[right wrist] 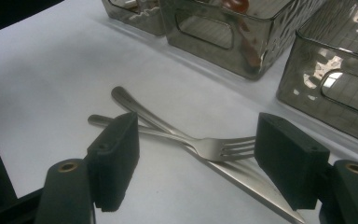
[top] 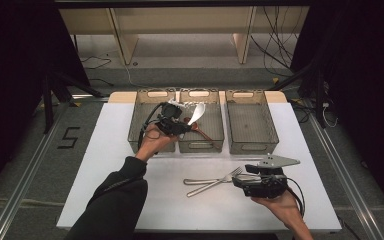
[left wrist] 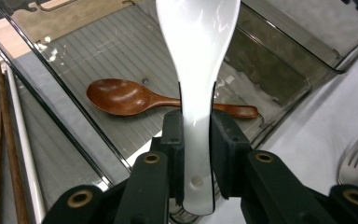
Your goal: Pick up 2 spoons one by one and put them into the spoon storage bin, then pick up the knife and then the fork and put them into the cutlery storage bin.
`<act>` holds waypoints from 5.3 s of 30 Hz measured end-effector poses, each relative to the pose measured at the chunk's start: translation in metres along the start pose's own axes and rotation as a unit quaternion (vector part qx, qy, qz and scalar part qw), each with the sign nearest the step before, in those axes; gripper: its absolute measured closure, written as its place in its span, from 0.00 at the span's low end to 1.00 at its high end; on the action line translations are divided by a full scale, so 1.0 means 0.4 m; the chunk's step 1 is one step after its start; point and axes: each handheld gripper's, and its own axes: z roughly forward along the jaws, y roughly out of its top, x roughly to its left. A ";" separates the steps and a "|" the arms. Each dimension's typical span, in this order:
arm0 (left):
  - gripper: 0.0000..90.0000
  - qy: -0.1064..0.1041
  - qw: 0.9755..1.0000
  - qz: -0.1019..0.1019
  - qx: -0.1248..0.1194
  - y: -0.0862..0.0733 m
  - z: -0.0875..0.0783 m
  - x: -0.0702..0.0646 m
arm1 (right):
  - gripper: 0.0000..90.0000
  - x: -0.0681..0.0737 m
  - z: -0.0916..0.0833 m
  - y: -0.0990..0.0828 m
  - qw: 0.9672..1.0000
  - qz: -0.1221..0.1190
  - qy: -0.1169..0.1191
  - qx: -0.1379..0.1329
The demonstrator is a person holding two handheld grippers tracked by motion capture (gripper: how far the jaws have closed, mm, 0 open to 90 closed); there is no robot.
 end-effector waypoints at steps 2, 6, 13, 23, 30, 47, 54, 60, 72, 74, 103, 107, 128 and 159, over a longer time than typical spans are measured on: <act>0.84 0.004 1.000 -0.003 0.000 0.002 0.009 0.002 | 0.35 0.001 0.001 0.000 1.000 -0.001 0.001 0.002; 0.84 0.013 1.000 -0.003 0.002 0.004 0.020 0.006 | 0.35 0.002 0.000 0.001 1.000 -0.002 0.002 0.002; 0.84 0.022 1.000 -0.007 0.012 -0.003 0.041 0.008 | 0.35 0.002 0.001 0.000 1.000 -0.002 0.003 0.002; 0.82 0.024 0.999 -0.015 0.033 -0.009 0.057 0.013 | 0.35 0.003 0.001 0.000 1.000 -0.002 0.004 0.002; 0.63 0.023 0.999 -0.024 0.026 0.003 0.028 0.007 | 0.35 0.003 0.000 0.000 1.000 -0.002 0.004 0.001; 0.36 0.007 0.999 -0.038 -0.034 -0.085 -0.141 0.013 | 0.35 0.008 0.002 0.005 1.000 -0.007 0.006 0.002; 0.31 0.004 0.998 -0.036 -0.051 -0.160 -0.193 0.012 | 0.35 0.016 0.009 0.014 1.000 -0.020 0.012 0.007; 0.28 0.002 0.997 -0.030 -0.064 -0.210 -0.225 0.001 | 0.35 0.029 0.019 0.025 0.999 -0.042 0.014 0.017; 0.25 -0.004 0.997 -0.027 -0.077 -0.298 -0.234 -0.022 | 0.35 0.056 0.063 0.045 0.995 -0.087 0.030 0.047; 0.24 -0.004 0.996 -0.029 -0.078 -0.319 -0.237 -0.023 | 0.35 0.060 0.071 0.046 0.993 -0.095 0.033 0.055; 0.21 -0.005 0.993 -0.025 -0.113 -0.435 -0.272 -0.061 | 0.36 0.078 0.181 0.062 0.978 -0.160 0.047 0.126; 0.21 -0.006 0.993 -0.033 -0.113 -0.443 -0.271 -0.056 | 0.36 0.074 0.190 0.059 0.976 -0.165 0.045 0.137; 0.21 0.001 0.991 -0.022 -0.132 -0.457 -0.286 -0.065 | 0.38 0.059 0.216 0.055 0.969 -0.176 0.052 0.167; 0.21 -0.001 0.992 -0.013 -0.124 -0.471 -0.282 -0.073 | 0.66 0.067 0.240 0.047 0.947 -0.224 0.025 0.228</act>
